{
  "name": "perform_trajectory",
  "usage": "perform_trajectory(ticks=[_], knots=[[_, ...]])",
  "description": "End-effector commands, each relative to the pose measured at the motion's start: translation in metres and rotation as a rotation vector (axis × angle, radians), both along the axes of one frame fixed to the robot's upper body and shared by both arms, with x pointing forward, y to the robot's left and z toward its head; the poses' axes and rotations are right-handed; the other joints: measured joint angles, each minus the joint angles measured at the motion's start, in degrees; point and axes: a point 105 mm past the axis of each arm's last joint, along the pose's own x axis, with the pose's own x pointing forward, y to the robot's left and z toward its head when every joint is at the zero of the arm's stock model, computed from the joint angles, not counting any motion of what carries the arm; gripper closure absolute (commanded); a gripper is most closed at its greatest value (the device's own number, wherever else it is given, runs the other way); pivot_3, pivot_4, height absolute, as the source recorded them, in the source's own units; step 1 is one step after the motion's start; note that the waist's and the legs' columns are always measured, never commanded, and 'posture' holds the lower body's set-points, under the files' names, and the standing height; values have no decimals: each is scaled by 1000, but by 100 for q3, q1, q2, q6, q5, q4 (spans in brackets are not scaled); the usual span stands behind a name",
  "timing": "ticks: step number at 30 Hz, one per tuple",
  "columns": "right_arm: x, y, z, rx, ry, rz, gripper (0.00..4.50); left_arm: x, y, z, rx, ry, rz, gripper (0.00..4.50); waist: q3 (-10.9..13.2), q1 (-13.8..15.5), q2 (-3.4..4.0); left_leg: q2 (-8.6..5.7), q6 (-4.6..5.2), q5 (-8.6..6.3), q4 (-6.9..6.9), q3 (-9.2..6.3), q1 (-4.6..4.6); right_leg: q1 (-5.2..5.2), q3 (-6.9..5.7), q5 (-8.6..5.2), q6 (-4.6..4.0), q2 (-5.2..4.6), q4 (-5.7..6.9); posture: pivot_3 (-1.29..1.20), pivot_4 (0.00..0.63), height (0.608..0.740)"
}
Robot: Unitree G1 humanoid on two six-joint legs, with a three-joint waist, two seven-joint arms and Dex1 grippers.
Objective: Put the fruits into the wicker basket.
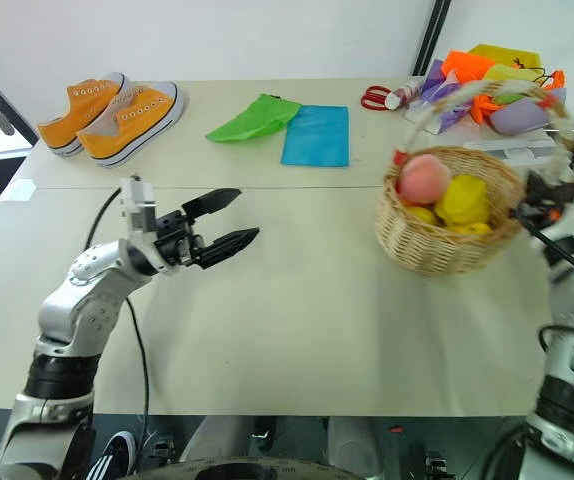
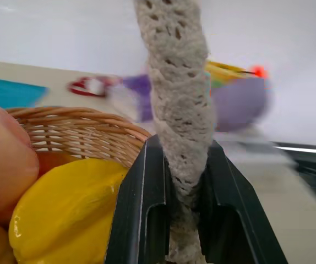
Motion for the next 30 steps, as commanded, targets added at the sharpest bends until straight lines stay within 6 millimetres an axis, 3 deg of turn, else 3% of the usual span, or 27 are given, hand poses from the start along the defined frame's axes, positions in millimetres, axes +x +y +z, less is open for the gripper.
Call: perform_trajectory(ticks=[1, 7, 12, 16, 18, 25, 30], knots=[[-35, -16, 30, -78, -93, -98, 4423, -3, -19, -4, 44, -18, -114, 0, 0, -17, 0, -1, 1, 0, 3, 0, 2, 5, 0, 0, 0, -1, -1, 0, 150, 740], [-38, -6, 24, -96, -84, -108, 4423, 0, -21, -14, 91, 2, -167, 0, -4, -168, 8, 15, 3, -1, 7, 17, 19, 9, 17, 0, 0, 12, 12, 0, 150, 740], [-46, -12, 39, -127, -182, -183, 2113, 4, -16, -17, 95, -2, -136, 0, -5, -126, 10, 17, 3, -1, 12, 18, 17, 9, 18, 0, 0, 13, 12, 0, 150, 740], [-50, 9, 49, -191, -285, -194, 39, 5, -14, -18, 90, -2, -117, 0, -5, -103, 10, 16, 4, -2, 13, 17, 16, 9, 18, 0, 0, 11, 10, 0, 150, 740], [-57, 25, 52, -205, -354, -230, 39, 6, -13, -18, 86, -4, -104, 0, -6, -119, 11, 16, 3, -2, 11, 16, 16, 7, 18, 0, 0, 12, 11, 0, 150, 740], [-77, 50, 27, -204, -344, -417, 39, 8, -9, -18, 85, -11, -70, 0, -7, -120, 12, 15, -2, 1, 8, 16, 16, 0, 23, 0, 0, 14, 14, 0, 150, 740], [-78, 76, 54, -424, -404, -367, 39, 8, -4, -19, 90, -6, -47, 0, -9, -136, 15, 13, -3, 1, 11, 19, 17, -3, 26, 0, 0, 15, 21, 0, 150, 740]])
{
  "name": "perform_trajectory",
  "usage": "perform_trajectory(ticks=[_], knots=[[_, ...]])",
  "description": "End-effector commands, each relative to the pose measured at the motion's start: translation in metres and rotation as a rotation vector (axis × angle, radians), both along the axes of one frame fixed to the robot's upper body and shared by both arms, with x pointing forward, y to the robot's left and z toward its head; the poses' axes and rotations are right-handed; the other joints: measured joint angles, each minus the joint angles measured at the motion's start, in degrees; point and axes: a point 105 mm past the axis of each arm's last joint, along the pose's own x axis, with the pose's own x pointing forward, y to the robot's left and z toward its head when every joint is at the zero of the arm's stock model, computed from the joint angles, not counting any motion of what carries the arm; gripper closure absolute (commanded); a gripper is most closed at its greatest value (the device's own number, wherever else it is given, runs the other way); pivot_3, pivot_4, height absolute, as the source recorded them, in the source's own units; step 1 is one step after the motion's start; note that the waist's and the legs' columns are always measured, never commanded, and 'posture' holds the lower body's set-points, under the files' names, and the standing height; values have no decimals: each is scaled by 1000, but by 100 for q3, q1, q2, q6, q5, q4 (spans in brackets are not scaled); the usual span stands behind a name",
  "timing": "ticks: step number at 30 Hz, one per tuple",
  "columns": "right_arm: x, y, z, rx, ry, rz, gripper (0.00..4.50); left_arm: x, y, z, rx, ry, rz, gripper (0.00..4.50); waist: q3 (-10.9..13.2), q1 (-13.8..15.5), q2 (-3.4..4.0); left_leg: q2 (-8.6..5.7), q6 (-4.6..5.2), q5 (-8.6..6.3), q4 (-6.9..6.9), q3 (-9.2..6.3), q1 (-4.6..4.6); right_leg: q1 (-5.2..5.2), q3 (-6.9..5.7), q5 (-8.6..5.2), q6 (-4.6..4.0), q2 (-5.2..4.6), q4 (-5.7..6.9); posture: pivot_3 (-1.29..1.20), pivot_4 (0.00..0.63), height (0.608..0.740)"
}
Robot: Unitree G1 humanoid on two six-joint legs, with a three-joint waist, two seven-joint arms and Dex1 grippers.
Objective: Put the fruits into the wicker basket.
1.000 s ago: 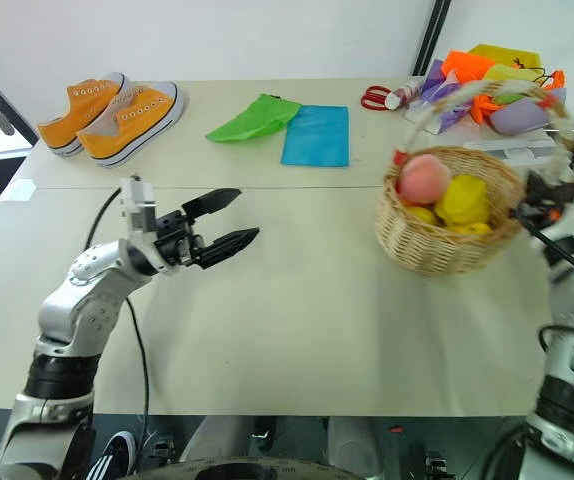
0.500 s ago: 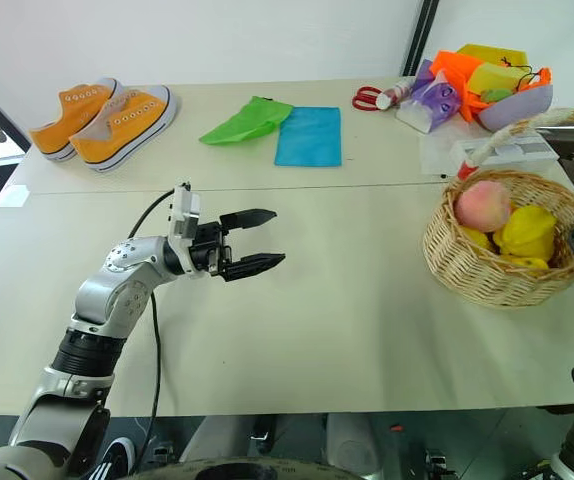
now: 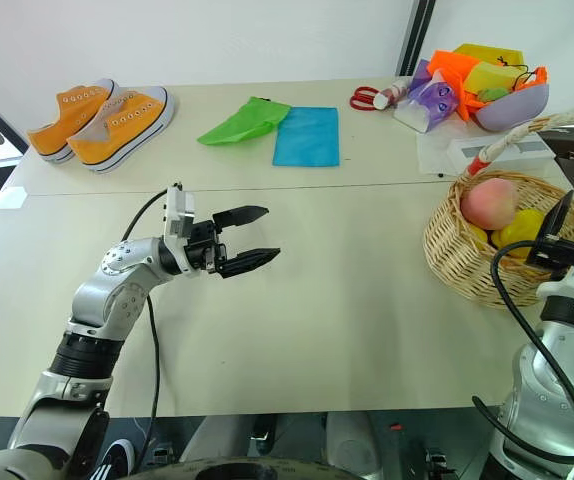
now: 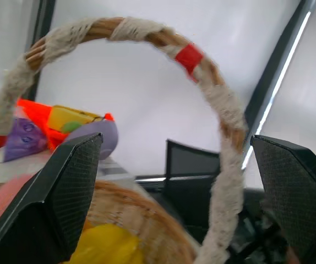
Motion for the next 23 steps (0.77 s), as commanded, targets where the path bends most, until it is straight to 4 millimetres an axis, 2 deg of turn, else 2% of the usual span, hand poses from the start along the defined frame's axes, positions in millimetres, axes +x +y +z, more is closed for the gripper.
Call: perform_trajectory(ticks=[1, 4, 7, 8, 11, 14, 18, 23], knots=[[-2, 40, 31, -199, -65, 115, 39, 0, 7, 9, -6, -42, 35, 0, 0, 0, 0, 1, -1, 1, -1, 0, 0, -1, 0, 0, 0, 1, 3, 0, 150, 740], [22, 90, 9, -158, 21, 486, 39, 9, 16, 7, 6, -28, 114, 0, -3, -25, -5, 9, -3, 2, -3, -1, 3, 1, 0, -1, -1, 10, 3, 0, 150, 740], [46, 124, -27, 54, 189, 848, 39, 29, 40, 0, 52, -23, 300, 0, -2, -23, -7, 13, -3, 2, -2, -1, 6, 7, 0, 0, -1, 13, 1, 0, 150, 740], [51, 132, -34, 121, 225, 954, 39, 32, 50, -1, 63, -29, 350, 0, -2, -19, -8, 13, -2, 2, 0, -1, 6, 8, 0, 0, -1, 13, 0, 0, 150, 740], [51, 161, -53, 92, 409, 1253, 39, 33, 85, -4, 82, -37, 481, 0, 0, -21, -10, 13, 2, -1, 1, -1, 4, 7, 0, 0, -2, 11, -3, 0, 150, 740], [51, 170, -62, 73, 514, 1407, 39, 29, 110, -8, 98, -48, 580, 0, 0, 7, -10, 14, 4, -2, -5, -4, 4, 6, -1, 0, -2, 11, -9, 0, 150, 740], [57, 171, -70, 46, 607, 1506, 39, 19, 140, -17, 123, -36, 698, 0, 0, 14, -12, 12, 4, -3, -4, -4, 2, 9, -3, 1, -3, 4, -15, 0, 150, 740], [65, 174, -80, 8, 662, 1567, 39, 8, 162, -24, 135, -28, 800, 0, -1, 9, -13, 13, 4, -5, -6, -5, 1, 5, -4, 1, -4, 3, -17, 0, 150, 740]])
